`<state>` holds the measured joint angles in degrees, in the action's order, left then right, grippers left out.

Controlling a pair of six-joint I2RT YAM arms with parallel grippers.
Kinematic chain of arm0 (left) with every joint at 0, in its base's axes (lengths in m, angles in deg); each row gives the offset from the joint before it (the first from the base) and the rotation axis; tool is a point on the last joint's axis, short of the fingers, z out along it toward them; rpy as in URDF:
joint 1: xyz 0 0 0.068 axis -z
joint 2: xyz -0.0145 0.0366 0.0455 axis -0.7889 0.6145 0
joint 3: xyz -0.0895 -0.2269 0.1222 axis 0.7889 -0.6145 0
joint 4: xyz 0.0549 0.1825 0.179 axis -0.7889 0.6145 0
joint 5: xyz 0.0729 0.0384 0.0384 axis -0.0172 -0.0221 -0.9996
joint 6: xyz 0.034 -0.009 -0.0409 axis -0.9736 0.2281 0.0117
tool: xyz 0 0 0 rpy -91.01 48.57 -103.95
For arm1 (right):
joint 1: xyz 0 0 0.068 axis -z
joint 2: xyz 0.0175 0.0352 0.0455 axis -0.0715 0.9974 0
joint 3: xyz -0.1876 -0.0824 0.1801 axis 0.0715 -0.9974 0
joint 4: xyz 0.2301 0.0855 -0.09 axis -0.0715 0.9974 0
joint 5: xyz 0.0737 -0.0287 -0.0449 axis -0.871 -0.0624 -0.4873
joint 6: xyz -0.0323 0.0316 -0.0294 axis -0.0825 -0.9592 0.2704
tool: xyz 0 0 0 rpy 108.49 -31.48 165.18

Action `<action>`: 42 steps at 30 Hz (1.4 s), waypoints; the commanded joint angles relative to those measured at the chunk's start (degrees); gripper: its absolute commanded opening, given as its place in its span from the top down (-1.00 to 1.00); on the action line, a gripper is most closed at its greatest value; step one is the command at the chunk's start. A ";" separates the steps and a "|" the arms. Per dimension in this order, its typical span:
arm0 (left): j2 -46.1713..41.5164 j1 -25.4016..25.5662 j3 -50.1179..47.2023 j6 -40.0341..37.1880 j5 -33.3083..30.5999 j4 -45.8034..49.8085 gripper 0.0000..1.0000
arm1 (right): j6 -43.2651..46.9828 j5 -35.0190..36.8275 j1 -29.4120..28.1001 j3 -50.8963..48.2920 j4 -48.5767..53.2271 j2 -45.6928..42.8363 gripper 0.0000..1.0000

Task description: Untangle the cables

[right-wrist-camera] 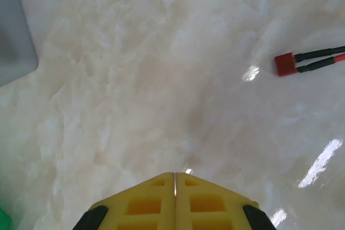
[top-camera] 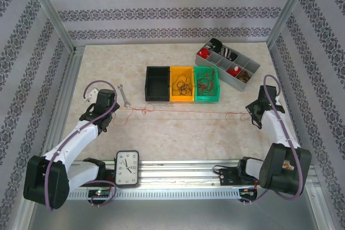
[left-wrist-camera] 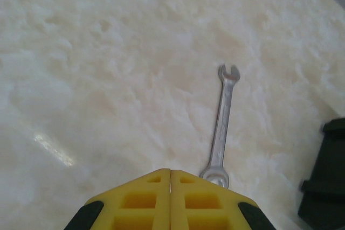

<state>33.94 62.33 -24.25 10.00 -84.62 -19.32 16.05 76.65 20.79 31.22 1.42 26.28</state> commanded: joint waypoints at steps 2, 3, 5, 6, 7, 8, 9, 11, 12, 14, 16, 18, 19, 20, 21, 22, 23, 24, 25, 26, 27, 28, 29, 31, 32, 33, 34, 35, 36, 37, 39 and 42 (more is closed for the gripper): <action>-2.37 -6.99 2.04 -4.55 -4.14 4.04 1.00 | 0.53 0.79 6.91 -0.33 -1.96 1.14 1.00; -2.17 -8.09 2.20 -4.95 -2.35 3.66 1.00 | 0.74 -0.38 8.35 -0.37 -2.41 1.34 1.00; -1.16 -8.50 2.18 -6.66 1.80 1.48 1.00 | 1.26 -1.82 9.50 -0.29 -2.87 1.84 1.00; -0.36 -8.44 1.98 -7.39 5.24 -0.82 1.00 | 1.85 -2.28 9.50 -0.05 -3.05 2.10 1.00; 0.56 -8.35 1.49 -7.88 8.90 -3.30 1.00 | 2.14 -2.70 9.29 0.11 -3.18 2.31 1.00; 1.55 -8.00 0.78 -7.44 12.39 -5.82 1.00 | 2.25 -3.05 8.97 0.07 -3.39 2.42 1.00; 2.61 -7.35 0.09 -7.01 15.40 -8.64 1.00 | 2.47 -3.42 8.31 0.07 -3.83 2.51 1.00; 4.56 -6.27 -1.45 -5.97 20.15 -13.53 1.00 | 3.89 -3.38 5.77 0.35 -4.18 2.34 1.00; 5.48 -5.60 -1.96 -5.43 21.94 -15.40 1.00 | 5.25 -2.79 3.36 0.73 -4.38 2.04 1.00; 7.02 -4.26 -2.79 -5.46 25.71 -19.44 1.00 | 7.80 -1.09 -2.97 1.57 -4.39 1.30 1.00; 8.53 -2.62 -2.50 -6.30 28.83 -22.07 1.00 | 10.00 0.67 -10.28 2.46 -4.41 0.14 0.97; 10.10 -1.14 -1.55 -7.07 31.26 -22.98 1.00 | 12.24 2.92 -19.15 2.63 -6.11 -1.83 0.91; 10.66 -0.58 -1.04 -7.38 31.64 -22.88 1.00 | 13.72 3.34 -23.54 2.69 -7.52 -2.41 0.88; 11.26 -0.10 -0.58 -7.63 31.79 -22.80 1.00 | 15.77 3.44 -28.49 3.06 -9.04 -2.52 0.83; 11.60 0.33 -0.34 -7.55 31.43 -22.54 1.00 | 17.86 3.09 -33.26 3.72 -10.47 -1.96 0.79; 11.90 0.59 -0.32 -7.44 31.38 -22.85 1.00 | 19.72 2.57 -36.78 4.64 -11.29 -0.67 0.76; 12.17 0.62 -0.41 -7.20 31.76 -23.58 1.00 | 21.71 1.94 -41.09 6.27 -11.55 1.43 0.74; 12.67 0.69 -0.29 -6.85 32.48 -24.07 1.00 | 23.40 2.13 -44.87 8.32 -11.00 3.76 0.73; 13.42 0.66 0.07 -6.83 33.48 -24.19 0.95 | 24.63 2.80 -47.59 10.00 -10.52 6.34 0.73; 14.51 0.70 0.91 -7.30 35.39 -23.96 0.69 | 25.82 3.50 -50.38 11.65 -10.28 8.90 0.72; 15.44 0.74 1.90 -8.20 37.51 -23.43 0.29 | 26.62 4.40 -52.52 13.06 -10.38 11.22 0.72; 16.09 0.80 3.02 -9.20 38.96 -22.36 -0.06 | 26.98 4.58 -54.13 14.35 -10.54 13.25 0.72; 16.26 0.77 3.82 -10.03 39.18 -20.74 -0.29 | 27.18 4.04 -55.06 15.43 -10.65 14.81 0.70; 14.77 0.82 5.07 -11.99 36.52 -16.97 -0.60 | 27.48 3.10 -56.46 17.44 -10.73 17.41 0.68; 13.28 0.76 5.50 -13.22 33.58 -14.79 -0.71 | 27.51 3.35 -57.11 18.41 -10.69 18.44 0.68; 11.45 0.74 5.71 -14.40 29.83 -12.45 -0.76 | 27.55 3.48 -57.47 19.14 -10.63 19.43 0.68; 9.49 0.72 5.73 -15.48 25.87 -10.45 -0.80 | 27.28 3.41 -57.67 19.69 -10.63 20.24 0.67; 7.75 0.66 5.63 -16.51 22.51 -8.89 -0.83 | 27.02 3.25 -57.73 20.04 -10.63 20.70 0.67; 5.80 0.58 5.63 -17.68 18.74 -6.83 -0.86 | 26.62 2.90 -57.70 20.18 -10.77 21.23 0.67; 4.24 0.48 5.84 -18.42 14.90 -4.19 -0.88 | 26.38 2.63 -57.72 20.32 -10.63 21.63 0.67; 2.41 -0.47 6.89 -19.22 8.87 1.75 -0.90 | 26.07 2.11 -57.74 20.58 -10.37 22.17 0.67; 1.81 -2.28 7.93 -21.55 7.81 7.48 -0.87 | 26.09 1.56 -57.78 20.64 -10.27 22.68 0.66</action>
<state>36.08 61.34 -17.56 -7.00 -69.65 -22.16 41.84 78.60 -36.65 50.30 -9.70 48.01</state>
